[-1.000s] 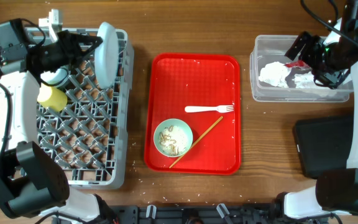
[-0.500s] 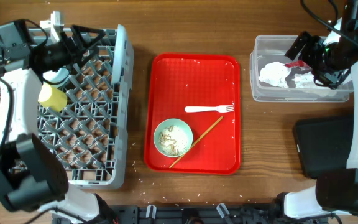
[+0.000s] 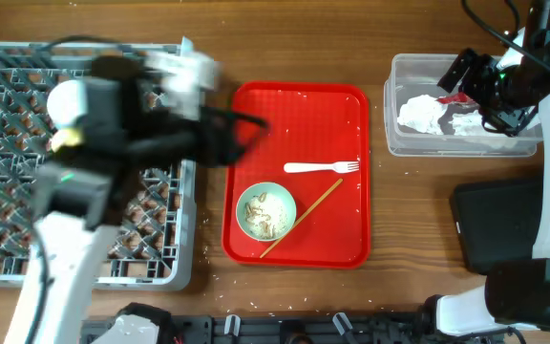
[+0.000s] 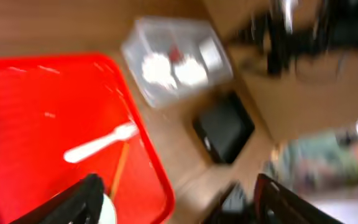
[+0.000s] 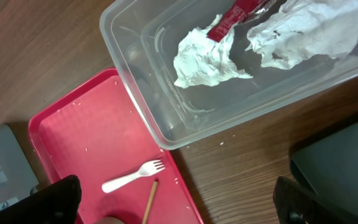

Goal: Sort waste into correct bins and load items into the dishwasher rack
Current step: 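Reach the right gripper to the rice-filled light-blue bowl and grasp its rim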

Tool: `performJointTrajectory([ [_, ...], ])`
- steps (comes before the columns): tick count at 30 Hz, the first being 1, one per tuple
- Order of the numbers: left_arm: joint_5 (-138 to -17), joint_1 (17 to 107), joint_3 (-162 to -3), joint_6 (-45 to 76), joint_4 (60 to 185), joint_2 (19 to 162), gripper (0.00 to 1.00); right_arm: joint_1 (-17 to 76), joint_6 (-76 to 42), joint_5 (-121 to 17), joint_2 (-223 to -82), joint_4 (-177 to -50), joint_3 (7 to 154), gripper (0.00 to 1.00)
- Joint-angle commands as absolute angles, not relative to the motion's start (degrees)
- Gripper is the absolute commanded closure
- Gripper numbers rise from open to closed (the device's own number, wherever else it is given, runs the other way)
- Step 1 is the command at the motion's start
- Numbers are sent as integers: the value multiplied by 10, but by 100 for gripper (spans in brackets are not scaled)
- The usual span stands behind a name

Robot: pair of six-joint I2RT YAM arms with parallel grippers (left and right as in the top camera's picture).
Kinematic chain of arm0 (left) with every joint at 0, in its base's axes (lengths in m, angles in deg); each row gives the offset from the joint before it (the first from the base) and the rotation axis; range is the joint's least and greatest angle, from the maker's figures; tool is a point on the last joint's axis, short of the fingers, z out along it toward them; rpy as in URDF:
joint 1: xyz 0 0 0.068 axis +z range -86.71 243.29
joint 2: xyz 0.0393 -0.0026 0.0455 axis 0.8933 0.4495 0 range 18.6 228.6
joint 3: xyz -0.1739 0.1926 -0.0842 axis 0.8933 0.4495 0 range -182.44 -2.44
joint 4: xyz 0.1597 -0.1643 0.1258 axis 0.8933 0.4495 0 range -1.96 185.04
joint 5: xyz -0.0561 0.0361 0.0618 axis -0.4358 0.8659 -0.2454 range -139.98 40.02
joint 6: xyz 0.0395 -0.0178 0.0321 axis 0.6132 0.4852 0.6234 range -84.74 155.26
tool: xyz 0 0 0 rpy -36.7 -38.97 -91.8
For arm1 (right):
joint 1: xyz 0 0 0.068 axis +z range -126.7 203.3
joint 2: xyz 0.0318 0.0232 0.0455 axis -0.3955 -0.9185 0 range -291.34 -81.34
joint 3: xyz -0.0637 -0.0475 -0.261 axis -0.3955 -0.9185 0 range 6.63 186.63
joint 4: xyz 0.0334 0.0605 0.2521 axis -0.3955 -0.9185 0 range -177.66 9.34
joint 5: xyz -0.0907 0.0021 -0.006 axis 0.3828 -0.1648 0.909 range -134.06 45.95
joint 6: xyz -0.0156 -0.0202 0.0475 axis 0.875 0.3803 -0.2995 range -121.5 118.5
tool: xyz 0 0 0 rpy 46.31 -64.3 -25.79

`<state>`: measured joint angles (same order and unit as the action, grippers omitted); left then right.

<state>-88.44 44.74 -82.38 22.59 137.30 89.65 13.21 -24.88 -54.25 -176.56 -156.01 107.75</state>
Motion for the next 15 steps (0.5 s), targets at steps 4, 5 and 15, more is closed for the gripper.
performJointTrajectory([
  [4, -652, 166, -822, 288, 1358, 1111, 34, 131, -255, -537, -1756, -1559, 1079, 0],
  [5, -620, 140, -822, 288, 1358, 1138, 39, 131, -256, -537, -1756, -1559, 1079, 0],
  [15, -451, 58, -822, 282, 1318, 1284, 48, 131, -255, -537, -1756, -1559, 1079, 0],
])
